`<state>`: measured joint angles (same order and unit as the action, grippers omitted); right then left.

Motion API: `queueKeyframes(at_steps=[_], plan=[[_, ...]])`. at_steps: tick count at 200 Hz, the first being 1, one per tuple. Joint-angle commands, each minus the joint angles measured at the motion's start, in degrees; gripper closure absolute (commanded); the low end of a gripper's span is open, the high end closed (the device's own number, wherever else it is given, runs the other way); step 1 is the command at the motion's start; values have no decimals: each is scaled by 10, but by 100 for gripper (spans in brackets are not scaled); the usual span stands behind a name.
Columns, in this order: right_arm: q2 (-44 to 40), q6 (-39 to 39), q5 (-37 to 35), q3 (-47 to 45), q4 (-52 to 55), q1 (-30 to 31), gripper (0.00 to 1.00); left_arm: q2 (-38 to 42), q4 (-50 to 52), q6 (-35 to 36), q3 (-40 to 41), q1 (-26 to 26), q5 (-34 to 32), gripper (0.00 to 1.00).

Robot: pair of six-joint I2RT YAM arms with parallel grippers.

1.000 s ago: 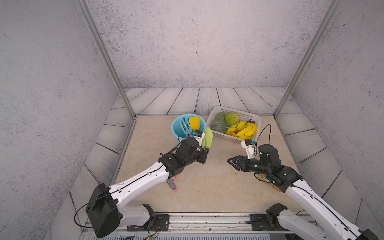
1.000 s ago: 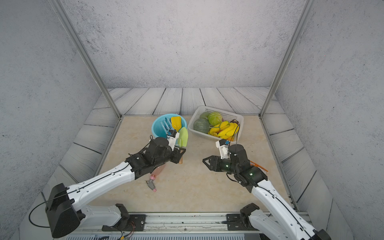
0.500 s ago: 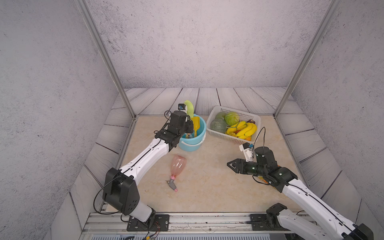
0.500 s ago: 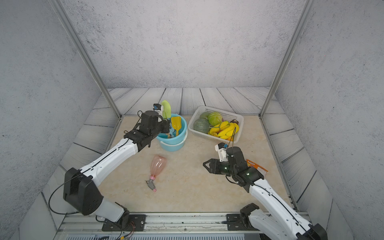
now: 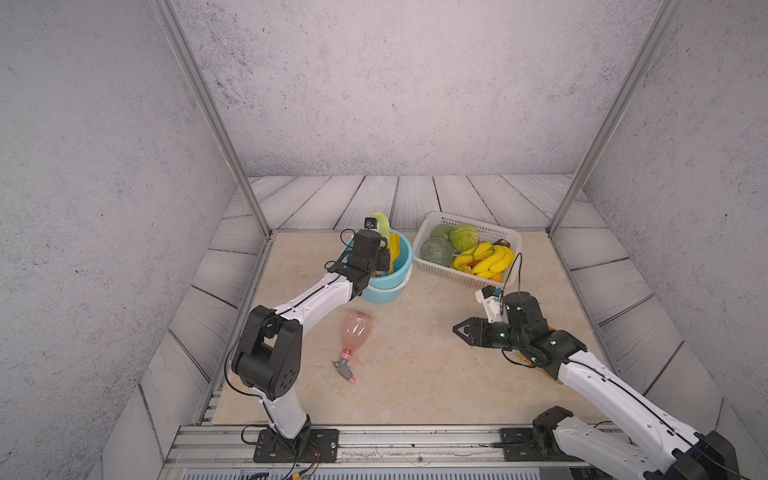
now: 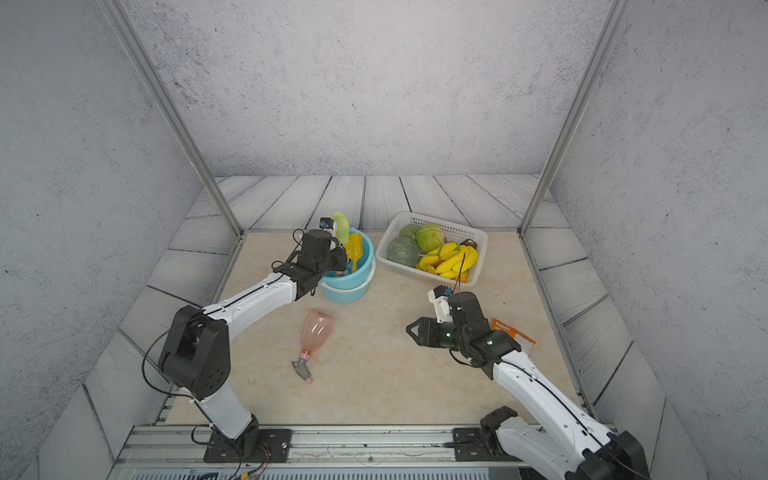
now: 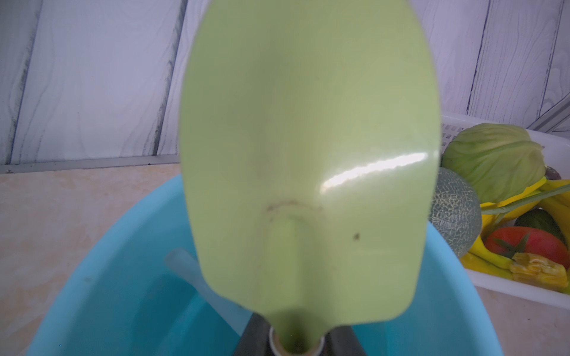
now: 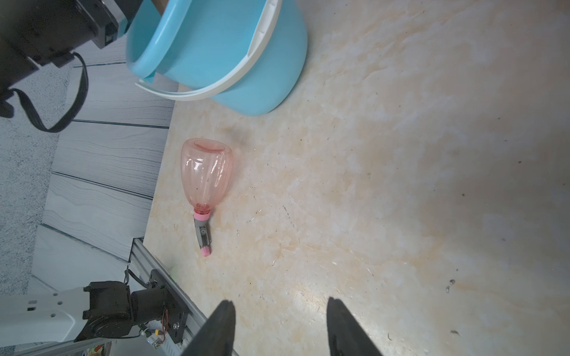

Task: Organize the gardening tools
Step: Place the gardening tool in the container, then pick up the gardening tool from the center of the board.

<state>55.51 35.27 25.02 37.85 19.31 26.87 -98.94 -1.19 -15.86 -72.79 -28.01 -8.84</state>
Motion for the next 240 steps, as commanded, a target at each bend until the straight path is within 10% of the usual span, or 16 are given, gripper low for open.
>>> queueKeyframes(at_steps=[1,72,136,240], plan=[[11,-7,-11,-1,-8,-2,47,6,-23,0,10,3,-8,98],[9,-9,-54,30,40,-7,47,54,38,4,-8,3,-14,44],[7,19,-46,32,41,-8,47,191,135,-28,32,2,13,37],[16,35,27,16,34,-7,42,520,276,-213,372,-8,21,27]])
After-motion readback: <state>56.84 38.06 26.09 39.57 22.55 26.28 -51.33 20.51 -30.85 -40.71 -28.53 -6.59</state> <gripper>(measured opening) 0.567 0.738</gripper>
